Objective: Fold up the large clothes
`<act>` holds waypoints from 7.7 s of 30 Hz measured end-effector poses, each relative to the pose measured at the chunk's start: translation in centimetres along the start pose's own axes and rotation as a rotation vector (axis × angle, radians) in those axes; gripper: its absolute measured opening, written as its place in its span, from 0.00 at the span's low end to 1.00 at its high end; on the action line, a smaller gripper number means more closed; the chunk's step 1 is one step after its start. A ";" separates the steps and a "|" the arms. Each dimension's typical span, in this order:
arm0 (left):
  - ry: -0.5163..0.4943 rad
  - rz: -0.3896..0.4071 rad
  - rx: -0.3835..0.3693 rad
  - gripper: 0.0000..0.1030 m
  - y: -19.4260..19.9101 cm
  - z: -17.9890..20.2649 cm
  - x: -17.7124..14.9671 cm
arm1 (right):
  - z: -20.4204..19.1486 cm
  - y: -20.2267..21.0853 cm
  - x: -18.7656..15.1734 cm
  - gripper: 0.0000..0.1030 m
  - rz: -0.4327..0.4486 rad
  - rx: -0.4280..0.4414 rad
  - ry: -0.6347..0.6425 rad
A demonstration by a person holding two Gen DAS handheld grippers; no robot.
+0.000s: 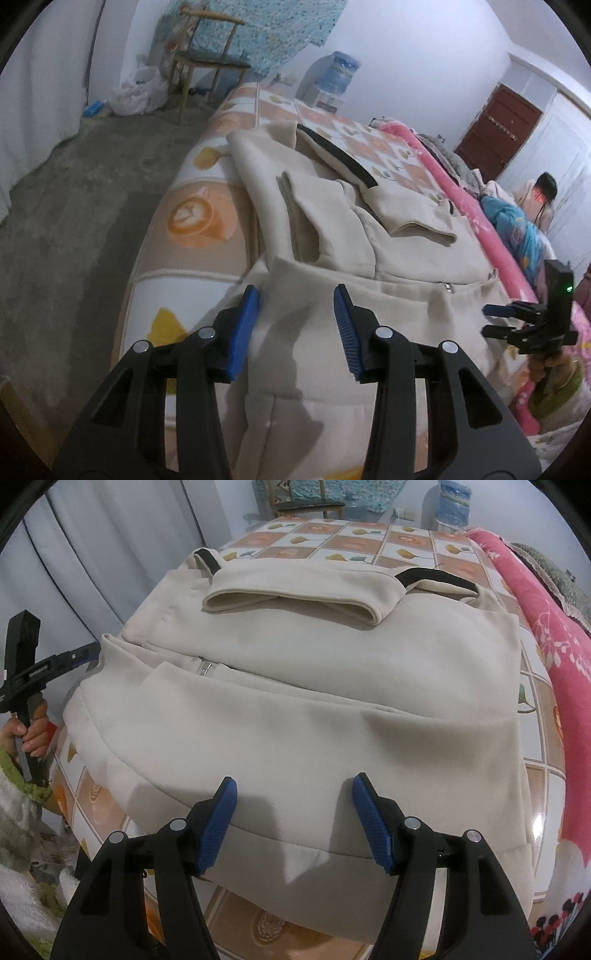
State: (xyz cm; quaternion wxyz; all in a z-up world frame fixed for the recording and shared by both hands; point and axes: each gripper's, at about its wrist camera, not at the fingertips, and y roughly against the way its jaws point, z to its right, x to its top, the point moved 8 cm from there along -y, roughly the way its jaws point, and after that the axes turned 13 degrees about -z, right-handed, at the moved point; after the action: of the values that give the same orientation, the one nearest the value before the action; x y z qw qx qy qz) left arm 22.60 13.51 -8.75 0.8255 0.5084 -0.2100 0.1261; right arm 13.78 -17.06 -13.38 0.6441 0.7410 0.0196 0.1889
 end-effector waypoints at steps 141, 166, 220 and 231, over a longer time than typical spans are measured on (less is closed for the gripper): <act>0.007 -0.025 0.445 0.23 -7.2 -2.3 18.4 | 21.4 1.9 18.5 0.22 0.188 -0.316 -0.276; -0.078 -0.169 0.260 0.47 -2.4 3.2 3.9 | 12.2 3.1 5.1 0.40 0.152 -0.088 -0.144; -0.013 0.072 0.497 0.92 8.4 17.0 -9.6 | -3.2 9.4 -5.0 0.94 0.351 -0.271 -0.246; -0.002 0.048 0.477 0.92 7.5 16.8 -9.8 | -3.2 9.1 -4.9 0.94 0.324 -0.283 -0.252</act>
State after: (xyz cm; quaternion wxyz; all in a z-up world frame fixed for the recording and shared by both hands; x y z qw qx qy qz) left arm 7.15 1.90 -0.88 0.6787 0.6840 -0.1871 0.1912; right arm 6.26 -16.90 -5.61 0.7000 0.6547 -0.2066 0.1970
